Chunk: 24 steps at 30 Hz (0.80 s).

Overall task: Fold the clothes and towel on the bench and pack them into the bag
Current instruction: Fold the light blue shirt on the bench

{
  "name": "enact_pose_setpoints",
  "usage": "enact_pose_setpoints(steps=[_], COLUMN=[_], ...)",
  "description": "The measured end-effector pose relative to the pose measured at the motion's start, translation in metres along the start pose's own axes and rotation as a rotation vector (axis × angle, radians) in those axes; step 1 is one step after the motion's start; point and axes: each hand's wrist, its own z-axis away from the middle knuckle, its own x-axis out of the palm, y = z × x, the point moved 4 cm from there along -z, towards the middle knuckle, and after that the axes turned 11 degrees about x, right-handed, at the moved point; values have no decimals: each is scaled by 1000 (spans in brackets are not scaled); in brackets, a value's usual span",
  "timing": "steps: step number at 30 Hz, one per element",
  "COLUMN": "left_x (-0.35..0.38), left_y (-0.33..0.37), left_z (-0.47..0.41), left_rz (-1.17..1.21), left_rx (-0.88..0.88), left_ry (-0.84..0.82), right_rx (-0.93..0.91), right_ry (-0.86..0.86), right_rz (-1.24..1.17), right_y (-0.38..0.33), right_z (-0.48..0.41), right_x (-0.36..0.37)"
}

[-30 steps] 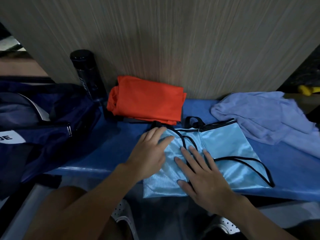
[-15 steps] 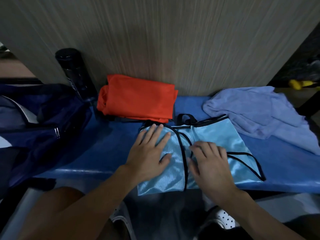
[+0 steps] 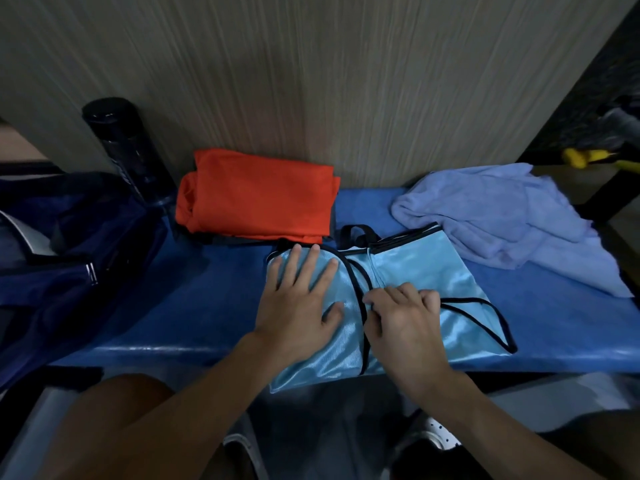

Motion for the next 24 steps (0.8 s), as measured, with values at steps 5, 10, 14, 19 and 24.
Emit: enact_pose_setpoints(steps=[5,10,14,19,24], left_x=[0,7,5,-14,-63], left_y=[10,12,16,26,49], left_z=[-4,-8,-11,-18,-69], left_rz=[-5,-13,-16,22,-20], left_rx=[19,-11,-26,27,286], left_ry=[-39,-120,-158,61,262], right_rx=[95,486,596,705,744], right_ry=[77,88,-43,-97,-203], right_rz=[104,198,181,27,18], right_y=[28,80,96,113,122], right_z=[-12,-17,-15,-16,-6], right_x=[-16,-23,-26,-46,-55])
